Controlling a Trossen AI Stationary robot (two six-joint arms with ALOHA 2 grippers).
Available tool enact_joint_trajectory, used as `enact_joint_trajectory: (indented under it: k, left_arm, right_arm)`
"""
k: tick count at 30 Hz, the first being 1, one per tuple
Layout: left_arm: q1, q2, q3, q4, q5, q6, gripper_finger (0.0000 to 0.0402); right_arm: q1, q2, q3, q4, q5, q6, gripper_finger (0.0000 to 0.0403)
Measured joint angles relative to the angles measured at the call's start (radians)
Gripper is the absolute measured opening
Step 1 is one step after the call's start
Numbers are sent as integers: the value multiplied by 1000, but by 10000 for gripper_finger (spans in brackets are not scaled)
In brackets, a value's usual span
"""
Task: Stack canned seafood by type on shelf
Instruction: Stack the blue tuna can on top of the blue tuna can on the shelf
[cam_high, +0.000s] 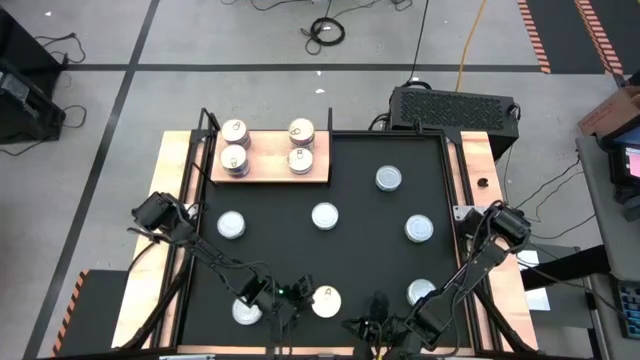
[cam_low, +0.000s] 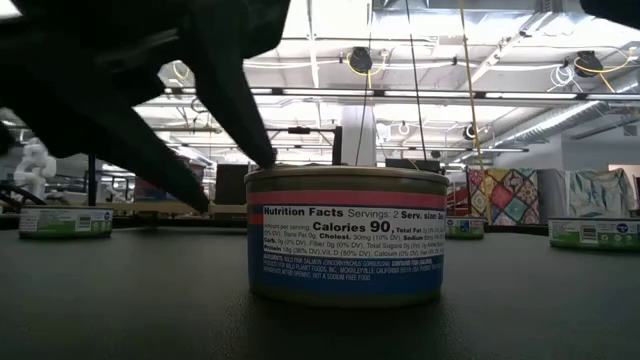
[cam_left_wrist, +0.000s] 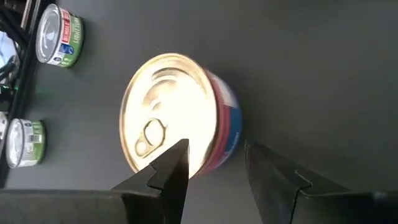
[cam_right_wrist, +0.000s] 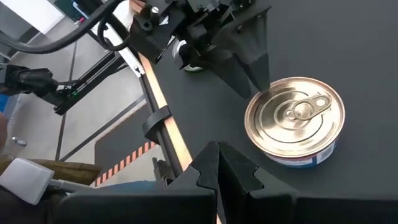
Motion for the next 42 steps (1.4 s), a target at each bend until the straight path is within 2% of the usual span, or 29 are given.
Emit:
enact_joint_trajectory:
  k: [9, 18, 22, 32, 42]
  left_arm:
    - [25, 30, 0, 2, 8, 158, 158]
    - [11, 61, 3, 33, -48, 269, 155]
    - [9, 61, 3, 32, -57, 290, 127]
    - [2, 58, 2, 47, -88, 289, 15]
    - [-9, 6, -4, -6, -124, 237, 1]
  right_arm:
    - [-35, 0, 0, -40, -3, 7, 0]
    - [-48, 0, 0, -62, -5, 0, 0]
    - [-49, 0, 0, -67, -5, 0, 0]
    - [-48, 0, 0, -97, -5, 16, 0]
    - [-48, 0, 0, -114, -6, 26, 0]
